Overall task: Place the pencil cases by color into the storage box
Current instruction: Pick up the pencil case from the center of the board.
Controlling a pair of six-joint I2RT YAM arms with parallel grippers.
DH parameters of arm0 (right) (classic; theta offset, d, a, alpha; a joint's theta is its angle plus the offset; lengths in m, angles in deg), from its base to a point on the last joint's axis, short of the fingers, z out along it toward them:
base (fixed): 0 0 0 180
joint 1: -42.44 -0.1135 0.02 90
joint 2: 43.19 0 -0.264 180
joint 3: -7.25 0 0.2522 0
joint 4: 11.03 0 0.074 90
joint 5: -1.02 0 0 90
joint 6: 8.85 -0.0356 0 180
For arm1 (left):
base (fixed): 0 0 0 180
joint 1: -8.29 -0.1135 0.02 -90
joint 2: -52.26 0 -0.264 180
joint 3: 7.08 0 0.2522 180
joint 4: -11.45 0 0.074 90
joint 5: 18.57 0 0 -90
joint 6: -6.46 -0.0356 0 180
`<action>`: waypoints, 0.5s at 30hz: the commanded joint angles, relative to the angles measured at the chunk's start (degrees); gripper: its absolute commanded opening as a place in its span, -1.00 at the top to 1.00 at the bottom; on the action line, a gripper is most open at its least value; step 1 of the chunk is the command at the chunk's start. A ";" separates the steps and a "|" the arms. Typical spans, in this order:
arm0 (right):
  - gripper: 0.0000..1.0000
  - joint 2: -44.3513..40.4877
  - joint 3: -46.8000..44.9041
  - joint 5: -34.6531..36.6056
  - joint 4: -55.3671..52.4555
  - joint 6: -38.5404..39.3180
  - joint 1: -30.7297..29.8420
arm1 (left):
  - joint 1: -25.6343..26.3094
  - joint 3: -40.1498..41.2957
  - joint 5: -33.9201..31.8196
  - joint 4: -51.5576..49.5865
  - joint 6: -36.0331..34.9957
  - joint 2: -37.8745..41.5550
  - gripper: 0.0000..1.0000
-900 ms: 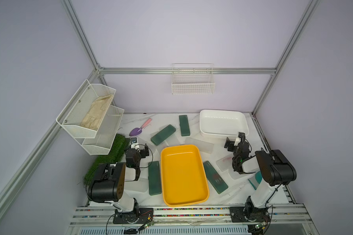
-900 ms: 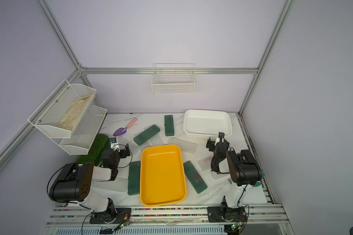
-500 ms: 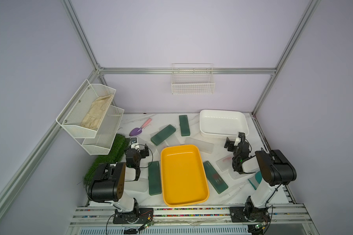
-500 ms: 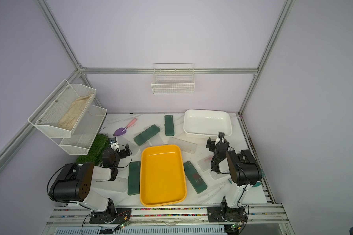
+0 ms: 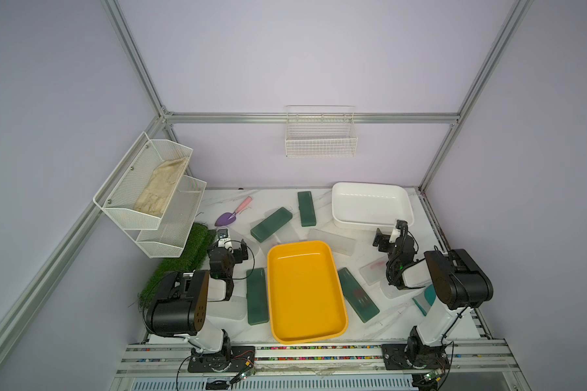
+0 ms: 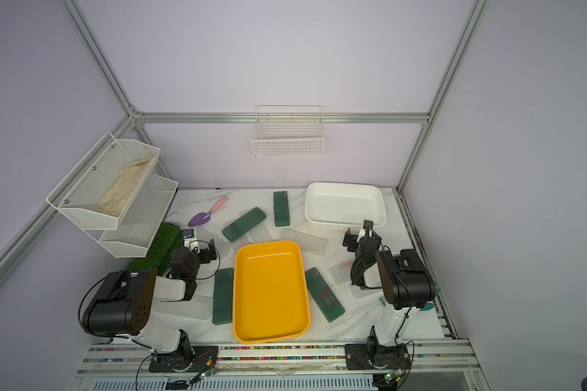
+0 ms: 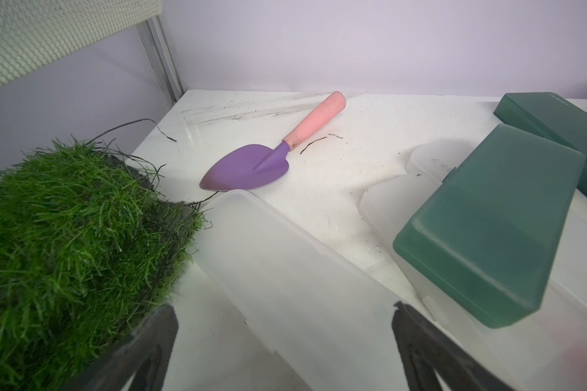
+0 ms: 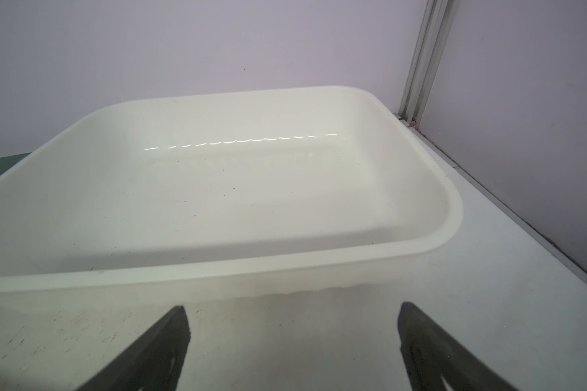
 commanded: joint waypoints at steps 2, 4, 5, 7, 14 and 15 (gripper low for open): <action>-0.94 0.35 -0.07 0.58 2.18 -0.51 -0.11 | 0.17 -2.27 -0.24 1.10 -0.98 0.46 -1.00; -0.94 0.44 -0.06 0.58 2.14 -0.53 -0.13 | 0.16 -2.22 -0.27 1.10 -0.86 0.52 -1.00; -0.94 0.44 -0.05 0.58 2.10 -0.52 -0.11 | 0.16 -2.30 -0.21 1.16 -0.89 0.43 -1.00; -0.94 0.53 0.22 0.63 1.75 -0.53 -0.11 | 0.17 -2.36 -0.19 1.10 -0.86 0.26 -1.00; -0.94 0.46 0.27 0.78 1.66 -0.50 -0.16 | 0.15 -2.57 -0.28 0.88 -0.86 0.19 -1.00; -0.94 0.44 0.17 0.78 1.74 -0.49 -0.16 | 0.15 -2.52 -0.26 0.88 -0.86 0.18 -1.00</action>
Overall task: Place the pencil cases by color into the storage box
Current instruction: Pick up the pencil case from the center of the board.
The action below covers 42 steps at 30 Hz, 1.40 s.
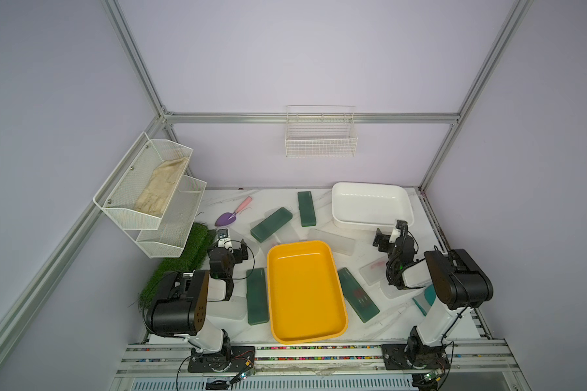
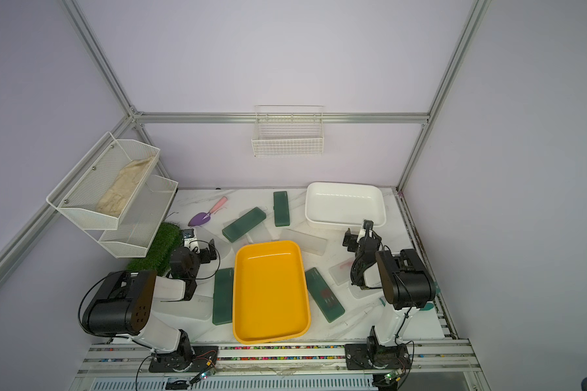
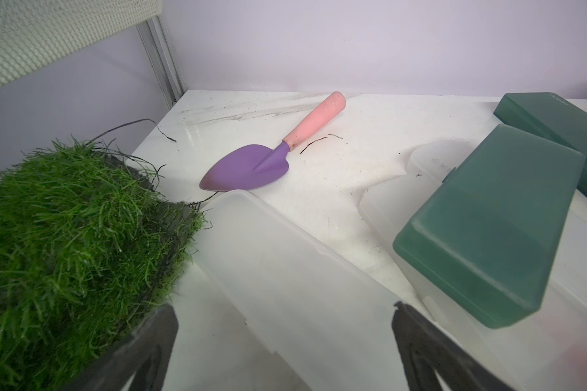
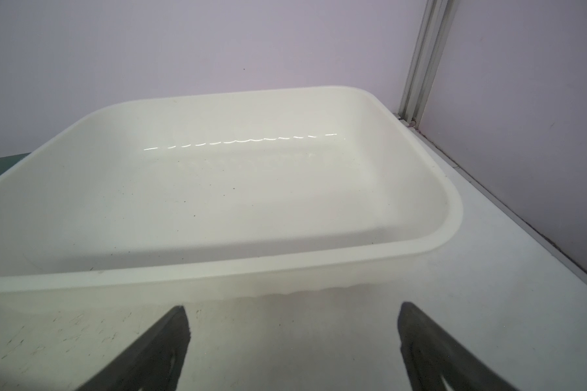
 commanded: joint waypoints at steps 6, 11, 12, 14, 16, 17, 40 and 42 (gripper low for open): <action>-0.94 -2.11 2.48 6.22 -3.86 -0.34 -1.81 | 0.23 -2.07 -0.32 1.48 -0.92 0.64 -1.00; -0.95 -6.36 8.50 9.11 -18.99 -2.26 -2.06 | 0.28 -6.28 -3.90 -8.82 0.92 3.79 -1.00; -0.94 -7.14 9.02 9.47 -20.53 -2.53 -2.05 | 0.26 -6.73 -3.30 -10.12 0.74 4.27 -1.00; -0.94 -8.85 10.74 11.00 -25.32 -4.76 -2.01 | 0.42 -8.04 -3.38 -12.34 -0.13 5.25 -1.00; -0.94 -10.63 11.89 10.55 -28.63 -5.59 -2.05 | 0.83 -10.66 -4.71 -19.27 0.32 7.31 -1.00; -0.94 -11.21 12.60 10.70 -30.15 -6.35 -2.07 | 0.88 -11.71 -4.85 -21.88 0.64 8.13 -1.00; -0.95 -21.54 24.86 1.62 -59.25 -17.31 -7.28 | 3.25 -37.38 1.29 -71.10 11.48 20.19 -1.00; -0.95 -21.11 26.61 1.63 -61.83 -17.93 -9.41 | 4.41 -38.29 1.93 -73.40 12.52 20.34 -1.00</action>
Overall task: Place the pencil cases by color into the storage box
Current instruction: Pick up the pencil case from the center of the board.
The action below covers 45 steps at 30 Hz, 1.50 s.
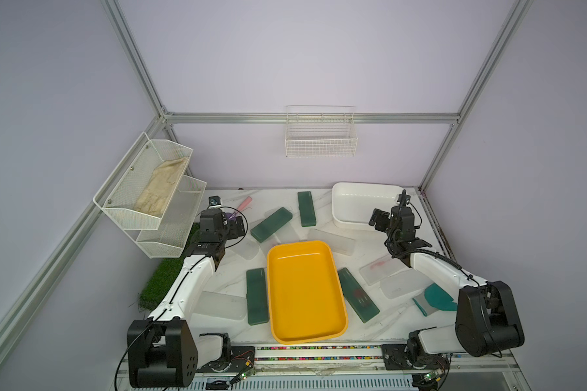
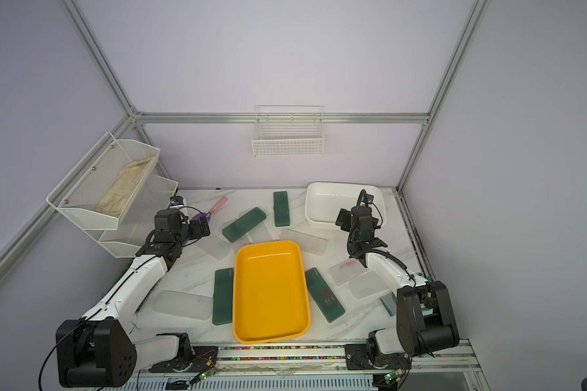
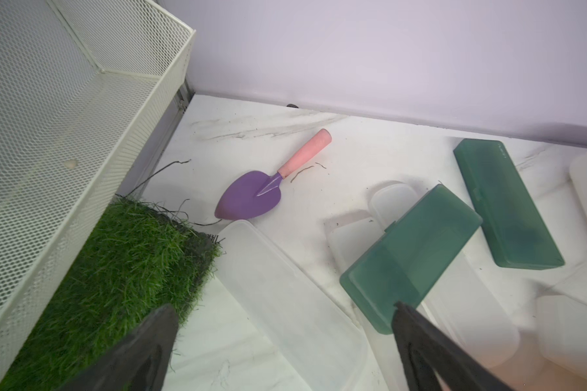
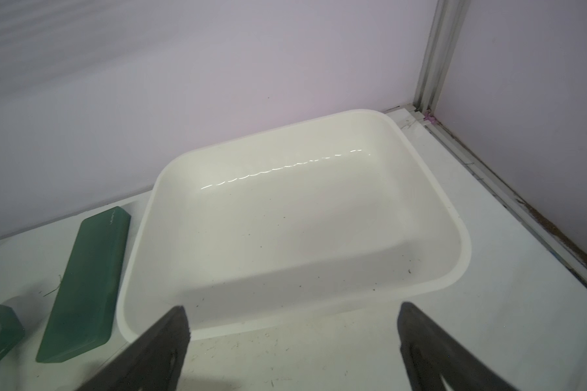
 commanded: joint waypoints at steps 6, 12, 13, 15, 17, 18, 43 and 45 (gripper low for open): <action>-0.94 0.50 5.82 -3.23 -11.73 -4.94 -7.84 | 6.40 -5.64 7.17 -11.17 5.76 2.65 -1.00; -0.94 2.70 9.07 -1.68 -18.93 -8.96 -12.53 | 17.02 -5.20 4.33 -13.31 5.82 3.64 -1.00; -0.94 2.79 9.36 -0.91 -20.42 -10.02 -13.04 | 18.57 -5.00 4.36 -13.31 6.36 3.74 -1.00; -0.94 2.75 9.72 -0.57 -22.86 -12.23 -13.25 | 21.28 -4.86 4.41 -13.31 7.42 3.75 -1.00; -0.94 2.45 9.88 -0.61 -24.87 -13.38 -13.26 | 23.94 -4.86 3.79 -13.29 7.98 3.75 -1.00; -0.95 2.21 9.84 -0.45 -25.88 -13.74 -13.25 | 25.29 -4.95 3.38 -13.29 7.89 3.79 -1.00; -0.94 1.51 6.38 -10.24 -36.74 -28.89 -6.57 | 42.16 -6.61 3.60 -13.91 4.63 2.67 -1.00; -0.94 1.41 5.54 -11.28 -37.38 -29.93 -4.55 | 42.61 -6.75 4.24 -14.01 4.52 2.53 -1.00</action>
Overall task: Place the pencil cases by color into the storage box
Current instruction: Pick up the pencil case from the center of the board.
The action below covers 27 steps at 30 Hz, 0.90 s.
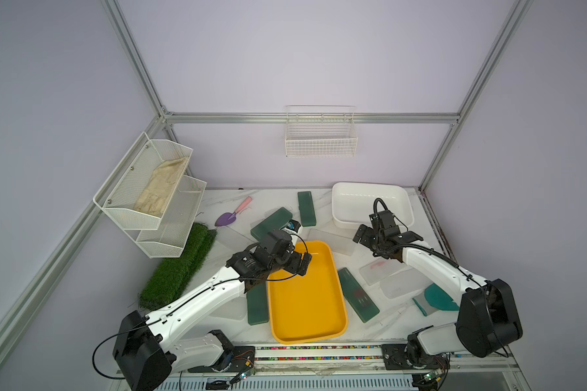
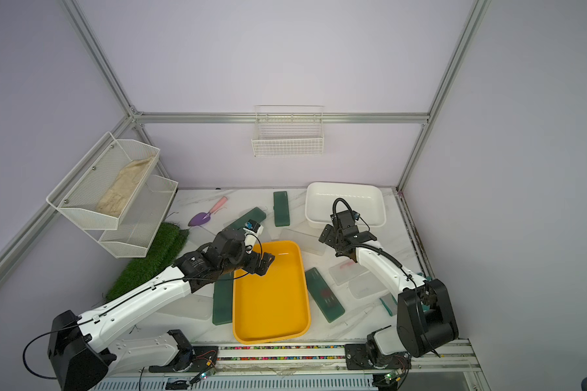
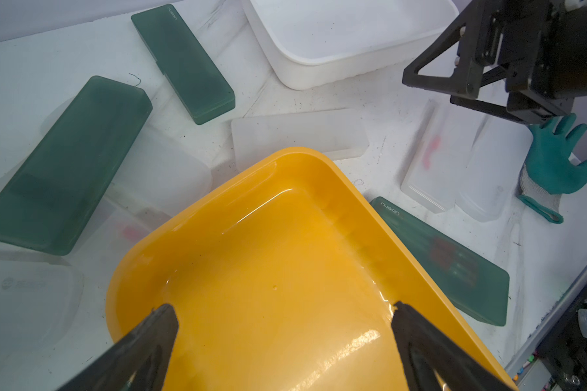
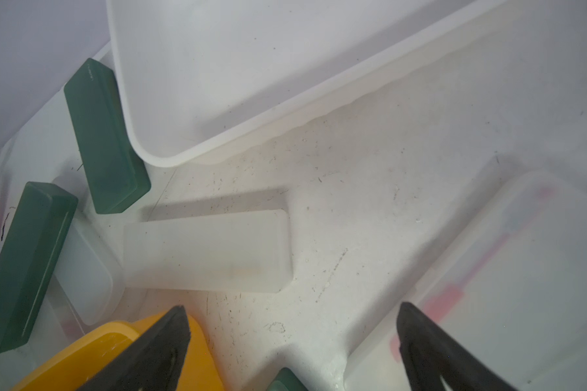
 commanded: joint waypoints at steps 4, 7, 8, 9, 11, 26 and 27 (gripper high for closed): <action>-0.95 -1.12 -3.51 -4.07 -4.15 -6.22 6.69 | 1.86 -4.05 1.92 0.26 -1.97 -0.59 -1.00; -0.94 -2.64 -4.46 -3.77 -5.75 -7.47 9.17 | 3.17 -4.86 2.19 0.19 -2.87 -1.93 -1.00; -0.94 -2.97 -4.57 -3.43 -6.29 -7.85 9.76 | 3.60 -5.11 2.19 0.23 -3.19 -2.47 -1.00; -0.94 -3.18 -4.71 -3.25 -6.76 -8.11 10.49 | 4.14 -5.43 2.19 0.17 -3.55 -3.15 -0.99; -0.94 -3.31 -4.70 -3.36 -7.53 -8.38 11.58 | 4.99 -6.19 2.96 0.24 -4.14 -4.59 -0.97; -0.95 0.55 -5.05 -5.01 -8.35 -8.49 16.31 | 8.35 -8.53 7.70 1.30 -9.81 -9.78 -0.95; -0.94 0.94 -4.87 -5.00 -8.33 -8.41 16.48 | 8.42 -8.44 7.89 1.42 -9.94 -9.95 -0.95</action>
